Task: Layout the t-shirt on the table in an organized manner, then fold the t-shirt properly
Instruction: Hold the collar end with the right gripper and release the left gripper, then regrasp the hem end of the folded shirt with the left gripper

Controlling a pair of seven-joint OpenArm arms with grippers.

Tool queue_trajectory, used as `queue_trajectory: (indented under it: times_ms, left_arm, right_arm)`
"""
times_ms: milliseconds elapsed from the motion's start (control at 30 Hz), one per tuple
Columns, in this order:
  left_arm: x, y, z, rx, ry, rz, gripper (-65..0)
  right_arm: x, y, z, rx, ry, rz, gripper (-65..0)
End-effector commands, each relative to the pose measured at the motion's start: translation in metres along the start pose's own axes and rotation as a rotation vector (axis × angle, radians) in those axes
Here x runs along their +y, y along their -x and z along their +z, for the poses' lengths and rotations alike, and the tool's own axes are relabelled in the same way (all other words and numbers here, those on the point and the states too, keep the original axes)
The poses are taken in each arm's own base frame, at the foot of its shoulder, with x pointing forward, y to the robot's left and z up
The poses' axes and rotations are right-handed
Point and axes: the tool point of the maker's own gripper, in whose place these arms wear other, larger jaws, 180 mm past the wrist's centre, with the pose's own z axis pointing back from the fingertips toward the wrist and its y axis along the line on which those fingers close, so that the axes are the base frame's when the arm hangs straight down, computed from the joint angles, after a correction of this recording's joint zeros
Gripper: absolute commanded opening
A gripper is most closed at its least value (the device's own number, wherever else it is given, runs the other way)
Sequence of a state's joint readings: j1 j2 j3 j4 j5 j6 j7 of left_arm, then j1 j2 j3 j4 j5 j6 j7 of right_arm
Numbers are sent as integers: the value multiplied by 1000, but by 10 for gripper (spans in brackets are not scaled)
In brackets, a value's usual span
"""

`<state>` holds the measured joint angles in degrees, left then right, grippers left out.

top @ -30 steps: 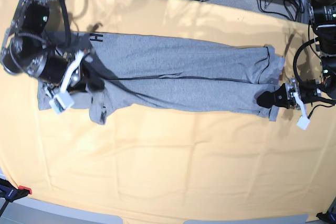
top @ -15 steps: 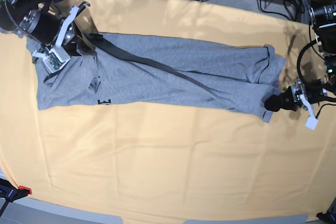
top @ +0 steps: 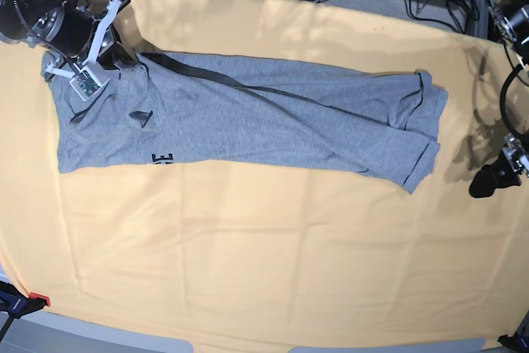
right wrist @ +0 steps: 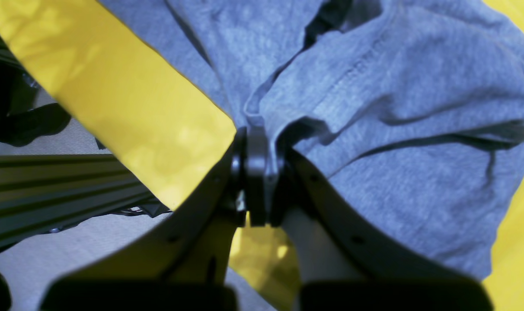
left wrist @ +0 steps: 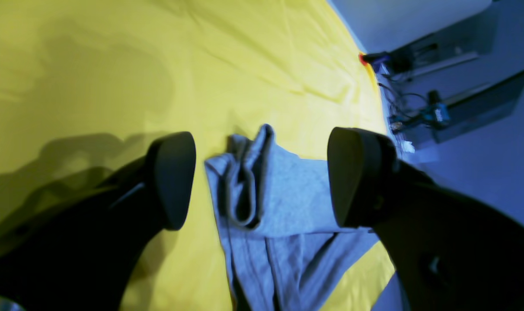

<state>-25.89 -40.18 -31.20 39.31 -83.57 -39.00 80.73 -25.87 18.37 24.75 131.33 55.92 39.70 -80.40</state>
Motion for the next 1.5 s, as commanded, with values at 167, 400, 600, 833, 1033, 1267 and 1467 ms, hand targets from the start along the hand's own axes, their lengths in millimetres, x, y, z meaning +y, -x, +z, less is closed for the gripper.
queue_trajectory:
  times_ms: [167, 400, 600, 833, 1033, 1267, 1467]
  left_arm:
    - [-6, -40, 33, -64, -41, -73, -158]
    - [-5, -52, 51, -70, -81, -100, -158]
    - [-5, -53, 53, -71, -86, -104, -158]
    - [-6, -53, 51, -72, -80, -102, -158]
    - [-7, -43, 36, -66, -49, -82, -158]
    - [-18, -23, -6, 10, 20, -89, -158]
    - [-47, 1, -50, 165, 77, -200, -158]
  right_arm:
    - [-21, 18, -3, 64, 75, -49, -329]
    - [-18, 5, 8, 55, 113, 17, -407]
    - [-12, -34, 13, -140, 109, 84, -650]
    - [-34, -70, 10, -366, 154, 69, -650]
    - [-59, -32, -42, -249, 74, -96, -650]
    - [-48, -13, -73, -158, -16, -138, -650]
    - [-47, -9, -75, -130, -8, -124, -650]
